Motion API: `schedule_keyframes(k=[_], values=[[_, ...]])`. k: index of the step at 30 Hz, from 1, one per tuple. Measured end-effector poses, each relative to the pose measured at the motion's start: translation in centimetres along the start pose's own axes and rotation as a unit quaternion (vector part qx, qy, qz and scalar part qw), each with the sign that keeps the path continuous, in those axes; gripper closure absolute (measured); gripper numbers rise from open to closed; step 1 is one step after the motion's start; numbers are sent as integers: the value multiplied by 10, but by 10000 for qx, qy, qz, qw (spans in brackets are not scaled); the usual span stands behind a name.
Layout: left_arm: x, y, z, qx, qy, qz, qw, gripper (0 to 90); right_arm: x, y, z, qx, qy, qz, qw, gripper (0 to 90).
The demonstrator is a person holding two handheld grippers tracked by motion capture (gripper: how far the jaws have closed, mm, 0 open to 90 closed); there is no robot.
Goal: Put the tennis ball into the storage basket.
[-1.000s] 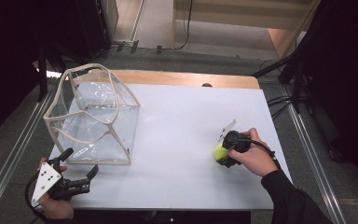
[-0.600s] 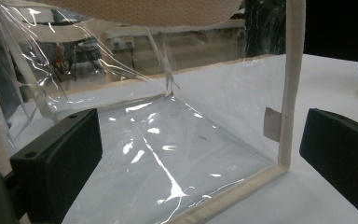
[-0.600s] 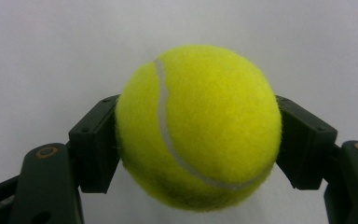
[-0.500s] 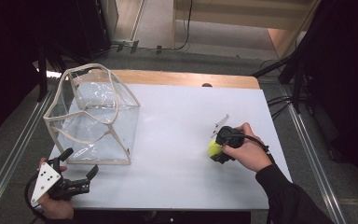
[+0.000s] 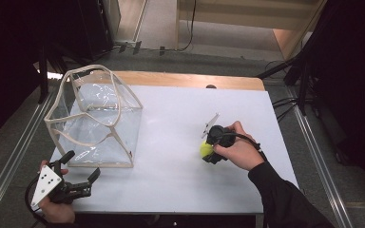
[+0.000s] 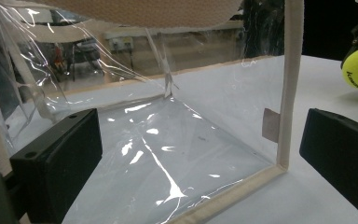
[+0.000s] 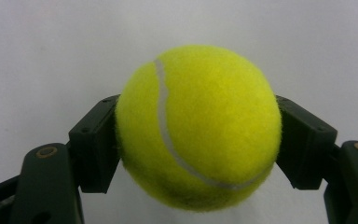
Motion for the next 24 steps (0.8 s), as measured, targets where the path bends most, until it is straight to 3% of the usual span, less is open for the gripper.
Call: schedule_keyframes(k=[24], values=[[0, 0, 0, 9, 1, 28, 10000, 0, -8, 2, -36, 130, 264, -90, 9995, 239]])
Point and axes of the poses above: each handheld gripper's, and its own axes: y roughly backward along the jaws, z roughly out of its underside, x roughly to its right, the point moved 9 cm from there along -y, roughly forward along the jaws, and after that the axes turned 8 degrees about z, right-handed, at the moved point
